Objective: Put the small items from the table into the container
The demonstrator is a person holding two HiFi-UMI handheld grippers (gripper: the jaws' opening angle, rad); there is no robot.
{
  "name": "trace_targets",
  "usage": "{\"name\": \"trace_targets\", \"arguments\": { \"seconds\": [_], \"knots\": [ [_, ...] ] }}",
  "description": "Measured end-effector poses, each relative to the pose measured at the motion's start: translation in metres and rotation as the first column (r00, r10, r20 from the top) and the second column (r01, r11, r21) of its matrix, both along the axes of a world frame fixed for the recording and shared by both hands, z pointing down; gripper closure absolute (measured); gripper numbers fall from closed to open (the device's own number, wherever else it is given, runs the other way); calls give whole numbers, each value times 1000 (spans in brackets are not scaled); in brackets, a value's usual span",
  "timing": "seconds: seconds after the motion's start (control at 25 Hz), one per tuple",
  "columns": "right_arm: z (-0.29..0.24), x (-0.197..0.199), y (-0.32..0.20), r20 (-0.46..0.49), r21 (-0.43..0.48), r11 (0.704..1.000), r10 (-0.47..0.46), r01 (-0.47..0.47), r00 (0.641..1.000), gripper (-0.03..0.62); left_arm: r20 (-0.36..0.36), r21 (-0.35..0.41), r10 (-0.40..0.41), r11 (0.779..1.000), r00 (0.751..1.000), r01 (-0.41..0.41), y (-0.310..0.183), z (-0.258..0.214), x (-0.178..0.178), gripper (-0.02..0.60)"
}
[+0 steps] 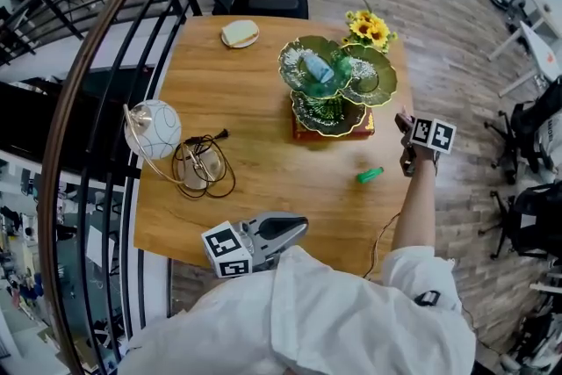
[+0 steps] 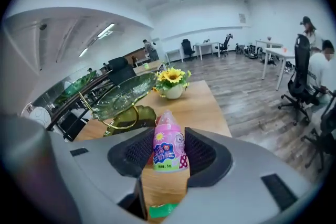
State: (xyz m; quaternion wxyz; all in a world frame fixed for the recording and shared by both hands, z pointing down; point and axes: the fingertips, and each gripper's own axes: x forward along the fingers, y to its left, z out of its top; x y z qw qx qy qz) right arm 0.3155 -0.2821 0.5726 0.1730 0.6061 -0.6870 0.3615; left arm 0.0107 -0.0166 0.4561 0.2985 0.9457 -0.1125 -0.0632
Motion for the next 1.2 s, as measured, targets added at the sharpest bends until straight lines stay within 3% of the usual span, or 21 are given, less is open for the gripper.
{"name": "trace_targets", "arguments": {
  "seconds": [0.24,0.6,1.2],
  "knots": [
    [-48,-9,-14,-74,90,995,-30,36,997,418,-6,10,3,1000,1000,-3,1,-2,-1,572],
    [-89,-32,-26,-106,173,980,-81,98,991,418,-14,9,-4,1000,1000,4,0,-3,-3,572],
    [-139,-110,-55,-134,278,923,-238,267,962,418,-20,-2,-16,1000,1000,16,-1,0,-6,572]
  ]
}}
